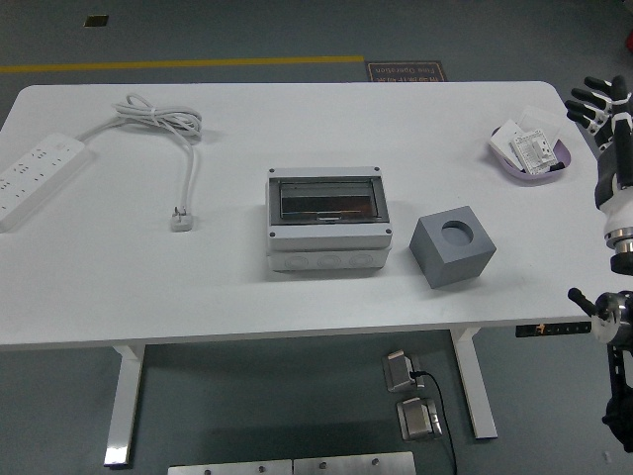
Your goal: Fetch the battery,place it into the box,close the lid of the box
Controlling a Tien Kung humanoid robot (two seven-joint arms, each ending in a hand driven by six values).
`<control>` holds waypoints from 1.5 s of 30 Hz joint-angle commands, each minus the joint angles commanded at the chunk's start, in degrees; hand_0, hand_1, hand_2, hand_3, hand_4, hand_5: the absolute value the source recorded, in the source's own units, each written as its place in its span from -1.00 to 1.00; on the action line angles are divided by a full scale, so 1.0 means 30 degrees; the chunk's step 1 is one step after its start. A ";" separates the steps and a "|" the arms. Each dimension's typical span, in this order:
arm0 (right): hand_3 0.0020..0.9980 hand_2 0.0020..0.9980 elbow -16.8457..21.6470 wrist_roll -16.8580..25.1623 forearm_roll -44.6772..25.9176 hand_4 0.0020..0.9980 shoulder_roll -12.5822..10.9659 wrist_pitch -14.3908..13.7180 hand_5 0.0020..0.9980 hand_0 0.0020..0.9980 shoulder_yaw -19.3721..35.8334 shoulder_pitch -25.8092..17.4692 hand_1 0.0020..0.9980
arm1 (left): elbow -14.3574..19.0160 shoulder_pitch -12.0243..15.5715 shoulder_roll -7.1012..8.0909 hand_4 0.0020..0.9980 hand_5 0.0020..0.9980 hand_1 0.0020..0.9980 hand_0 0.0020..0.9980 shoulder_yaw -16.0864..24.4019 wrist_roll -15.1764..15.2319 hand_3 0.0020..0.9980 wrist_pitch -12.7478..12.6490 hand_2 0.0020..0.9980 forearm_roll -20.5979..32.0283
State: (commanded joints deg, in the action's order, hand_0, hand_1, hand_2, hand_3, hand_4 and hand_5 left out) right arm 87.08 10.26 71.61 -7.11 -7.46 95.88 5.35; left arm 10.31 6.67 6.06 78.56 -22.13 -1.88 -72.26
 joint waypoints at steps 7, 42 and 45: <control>0.32 0.29 -0.0394 -0.0054 0.0315 0.64 0.0353 0.0045 0.73 0.36 -0.0482 -0.0068 0.25 | 0.0000 0.0433 -0.0112 0.53 -0.74 0.27 0.22 -0.0124 -0.0096 0.26 -0.0004 0.21 0.0185; 0.33 0.30 -0.0761 -0.0194 -0.0673 0.65 -0.1116 0.0209 0.71 0.42 -0.1883 0.0396 0.25 | 0.0000 -0.0616 -0.0445 0.53 -0.73 0.27 0.21 0.0097 0.2050 0.26 0.0158 0.21 -0.0593; 0.33 0.30 -0.0737 -0.0188 -0.0654 0.65 -0.1119 0.0227 0.71 0.42 -0.1762 0.0327 0.25 | 0.0000 -0.0705 -0.0407 0.53 -0.73 0.27 0.21 0.0143 0.2330 0.26 0.0186 0.21 -0.0837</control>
State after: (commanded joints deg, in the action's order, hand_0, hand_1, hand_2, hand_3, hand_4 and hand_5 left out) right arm 84.87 9.69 69.65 -10.47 -6.78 90.60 6.33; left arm 10.31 4.55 4.83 78.98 -15.14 -1.32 -74.77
